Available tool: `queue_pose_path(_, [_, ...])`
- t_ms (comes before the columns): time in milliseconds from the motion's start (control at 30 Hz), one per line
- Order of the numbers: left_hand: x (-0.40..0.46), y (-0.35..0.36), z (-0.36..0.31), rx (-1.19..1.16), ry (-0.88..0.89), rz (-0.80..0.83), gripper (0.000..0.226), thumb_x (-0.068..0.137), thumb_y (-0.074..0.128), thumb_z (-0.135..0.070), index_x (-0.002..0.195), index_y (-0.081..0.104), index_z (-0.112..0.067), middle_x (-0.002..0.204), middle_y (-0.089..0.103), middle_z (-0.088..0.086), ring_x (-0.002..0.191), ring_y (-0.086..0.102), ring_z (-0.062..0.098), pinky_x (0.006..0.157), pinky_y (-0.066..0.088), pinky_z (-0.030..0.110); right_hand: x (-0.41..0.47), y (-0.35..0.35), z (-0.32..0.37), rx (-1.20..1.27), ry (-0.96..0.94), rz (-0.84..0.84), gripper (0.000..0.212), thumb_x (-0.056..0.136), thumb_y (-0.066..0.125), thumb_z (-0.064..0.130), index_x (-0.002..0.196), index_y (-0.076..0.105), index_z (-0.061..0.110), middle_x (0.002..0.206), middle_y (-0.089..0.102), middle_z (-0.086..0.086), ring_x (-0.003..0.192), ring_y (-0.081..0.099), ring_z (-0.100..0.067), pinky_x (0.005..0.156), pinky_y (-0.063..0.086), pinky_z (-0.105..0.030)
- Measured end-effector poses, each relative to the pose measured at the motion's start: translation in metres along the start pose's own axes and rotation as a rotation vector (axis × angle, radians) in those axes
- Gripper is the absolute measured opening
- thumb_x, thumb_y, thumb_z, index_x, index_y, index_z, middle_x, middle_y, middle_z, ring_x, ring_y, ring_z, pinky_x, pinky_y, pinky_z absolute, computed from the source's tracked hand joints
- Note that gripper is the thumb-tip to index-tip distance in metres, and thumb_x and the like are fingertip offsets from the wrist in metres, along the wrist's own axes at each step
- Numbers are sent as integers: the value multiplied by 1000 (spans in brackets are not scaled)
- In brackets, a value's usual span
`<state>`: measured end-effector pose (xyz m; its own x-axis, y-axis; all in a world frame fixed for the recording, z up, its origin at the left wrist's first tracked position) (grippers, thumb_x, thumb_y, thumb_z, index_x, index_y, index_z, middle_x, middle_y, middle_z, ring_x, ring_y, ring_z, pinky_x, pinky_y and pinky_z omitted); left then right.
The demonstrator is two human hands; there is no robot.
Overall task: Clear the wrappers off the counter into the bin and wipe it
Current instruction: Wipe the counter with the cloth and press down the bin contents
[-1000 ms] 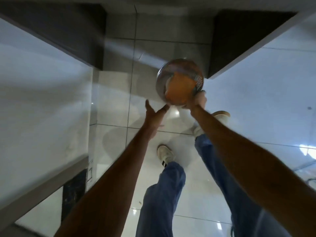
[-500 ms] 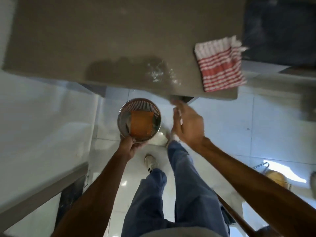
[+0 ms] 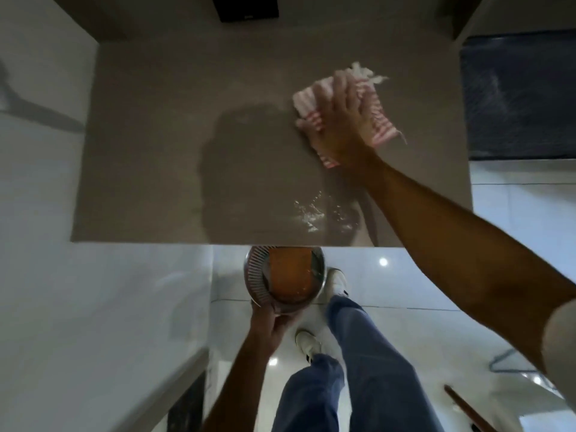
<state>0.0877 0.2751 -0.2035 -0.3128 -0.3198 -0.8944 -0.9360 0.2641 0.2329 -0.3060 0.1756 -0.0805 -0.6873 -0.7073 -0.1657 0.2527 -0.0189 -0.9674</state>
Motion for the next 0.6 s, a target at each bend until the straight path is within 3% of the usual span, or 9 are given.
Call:
queue_pose_path(67, [0,-7,-6,19,1,-30,68,86,71,-10,150,45,-14,144,54,34,134,53,56,112,39,68,31,4,55,21,-101,18,70,99,24,63,162,20,32,173,7,-11,159,6,-37,126,2,-60])
queue_pose_path(167, [-5,-23,-9,42,14,-97,55,100,55,-9,153,42,-12,144,53,36,136,50,56,118,29,74,64,6,134,46,-243,55,61,105,31,53,162,22,34,173,7,-7,160,4,-34,127,1,-56])
queue_pose_path(267, [-11,-39,-14,106,47,-47,48,105,52,-21,153,42,-23,150,54,26,136,55,46,120,32,69,65,-2,184,49,-396,59,58,102,44,41,157,38,21,167,26,-17,156,23,-38,125,17,-56])
queue_pose_path(333, [-12,-44,-19,137,28,5,43,102,55,-18,144,48,-19,149,55,26,131,60,43,115,42,65,43,-4,199,125,-565,31,56,97,50,35,148,51,12,158,41,-23,148,37,-44,121,27,-58])
queue_pose_path(433, [-18,-49,-31,167,46,47,60,88,66,-18,145,49,-19,141,61,30,132,57,52,114,40,69,-7,10,187,-103,-899,104,54,107,36,41,157,38,21,168,28,-11,157,22,-33,128,12,-48])
queue_pose_path(467, [-23,-53,-35,192,61,22,59,90,68,-13,146,50,-17,138,62,32,131,57,53,112,41,71,-15,8,169,-166,-932,103,53,109,32,41,159,33,25,170,25,-7,159,19,-30,128,9,-47])
queue_pose_path(533, [-33,-60,-47,206,82,8,58,87,71,-16,142,54,-15,132,67,29,123,65,49,103,51,68,-12,4,111,-205,-783,115,52,110,32,43,161,25,33,172,16,-3,160,11,-28,130,6,-49])
queue_pose_path(600, [-40,-67,-57,190,77,29,56,81,71,-21,136,59,-18,124,73,22,110,74,40,87,64,56,-23,-2,47,-180,-536,131,54,109,31,45,161,21,36,173,12,-3,161,6,-27,130,4,-50])
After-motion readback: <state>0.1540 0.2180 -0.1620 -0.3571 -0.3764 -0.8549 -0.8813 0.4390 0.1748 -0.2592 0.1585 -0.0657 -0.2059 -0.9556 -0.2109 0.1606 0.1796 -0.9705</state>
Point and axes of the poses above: each hand's wrist, its own x-axis towards the middle knuckle, its own y-axis out of the palm, z = x × y, the point moved 6 cm from there along x, towards the middle knuckle
